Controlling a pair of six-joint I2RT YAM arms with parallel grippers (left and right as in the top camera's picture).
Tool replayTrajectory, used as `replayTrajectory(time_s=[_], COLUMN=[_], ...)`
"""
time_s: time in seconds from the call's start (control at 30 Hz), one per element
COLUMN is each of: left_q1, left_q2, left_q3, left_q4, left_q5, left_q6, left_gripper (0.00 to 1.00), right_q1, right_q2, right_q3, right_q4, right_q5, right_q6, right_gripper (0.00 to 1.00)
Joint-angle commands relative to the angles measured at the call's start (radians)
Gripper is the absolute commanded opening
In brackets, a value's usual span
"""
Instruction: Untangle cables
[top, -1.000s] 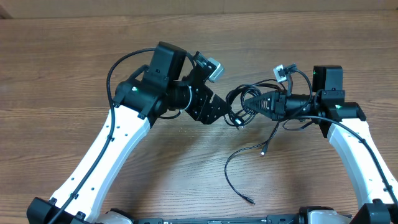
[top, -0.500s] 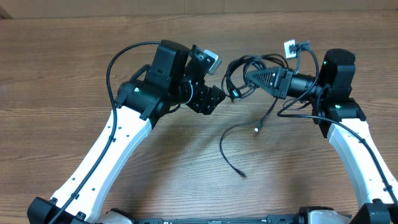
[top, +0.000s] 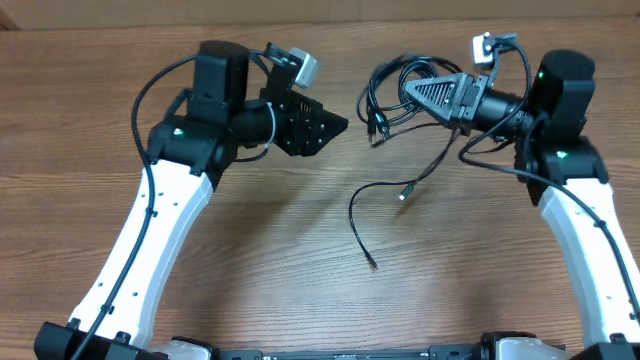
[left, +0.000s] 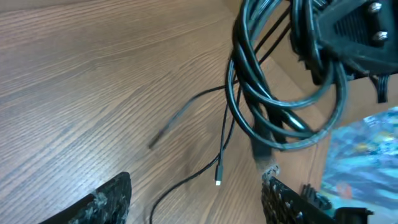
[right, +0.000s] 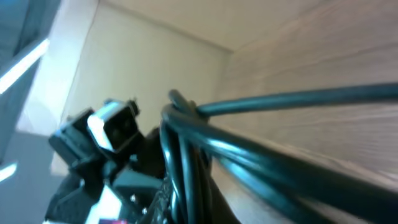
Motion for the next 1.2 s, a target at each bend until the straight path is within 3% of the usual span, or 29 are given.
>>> replayTrajectory(time_s=[0.0,0.17,0.3,0.67,1.03,1.17], left_q1=[0.011,0.01,0.01,0.009,-0.009,-0.022], left_q2=[0.008,0.008,0.008,0.008,0.008,0.008], left_q3=[0.011,0.011,0.011,0.011,0.011,0.011], left_q4=[0.0,0.001,-0.014,-0.068,-0.026,-0.026], left_q5=[0.067,0.066,0.064,0.013,0.011,0.008], left_q6=[-0.014,-0.014,-0.013,-0.034,-0.063,-0.063], left_gripper=[0.67,0.68,0.68,0.57,0.56,0.48], right_q1=[0.018,0.116,0.181,0.195,0.288,0.314], right_q2=[-0.008,-0.008,-0.008,-0.008,-0.008,-0.008], right_q3=[0.105,0.209,0.247,0.251,0.251,0.251], right_q4=[-0.293,-0.595,-0.663,-0.546,-0.513,-0.493], right_q5=[0.264,0.59,0.666,0.417,0.372,0.372], right_q6=[-0.19,-0.361,-0.396,-0.44,-0.504,-0.5], right_gripper=[0.04,0.04,0.04,0.04,0.04,0.04])
